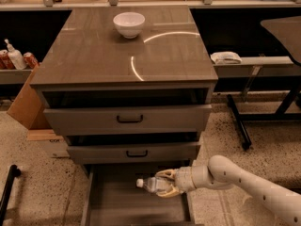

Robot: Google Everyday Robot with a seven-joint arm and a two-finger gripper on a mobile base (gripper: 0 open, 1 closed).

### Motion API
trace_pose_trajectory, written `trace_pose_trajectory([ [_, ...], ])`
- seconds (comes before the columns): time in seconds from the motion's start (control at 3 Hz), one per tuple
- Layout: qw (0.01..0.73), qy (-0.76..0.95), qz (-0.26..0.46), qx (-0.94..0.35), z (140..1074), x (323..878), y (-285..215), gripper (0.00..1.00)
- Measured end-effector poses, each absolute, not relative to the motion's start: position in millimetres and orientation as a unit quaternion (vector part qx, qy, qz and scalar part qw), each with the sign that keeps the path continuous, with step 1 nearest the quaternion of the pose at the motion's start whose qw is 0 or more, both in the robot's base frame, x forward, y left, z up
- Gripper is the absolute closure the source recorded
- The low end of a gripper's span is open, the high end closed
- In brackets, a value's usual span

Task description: Pick blue plastic bottle from bottom drawer and place on counter

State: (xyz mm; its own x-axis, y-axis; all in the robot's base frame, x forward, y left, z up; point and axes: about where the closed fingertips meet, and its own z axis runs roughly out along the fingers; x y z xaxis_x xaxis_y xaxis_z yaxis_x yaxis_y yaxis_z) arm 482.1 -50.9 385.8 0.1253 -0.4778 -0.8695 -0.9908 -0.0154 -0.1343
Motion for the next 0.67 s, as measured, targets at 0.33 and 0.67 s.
trace_pose_trajectory([
  [0.33,0.422,0.551,0.305,-0.652,427.2,473.8,-64.1,1.0],
  [0.67,0.45,0.522,0.293,-0.663,472.0,471.2,-81.4,1.0],
])
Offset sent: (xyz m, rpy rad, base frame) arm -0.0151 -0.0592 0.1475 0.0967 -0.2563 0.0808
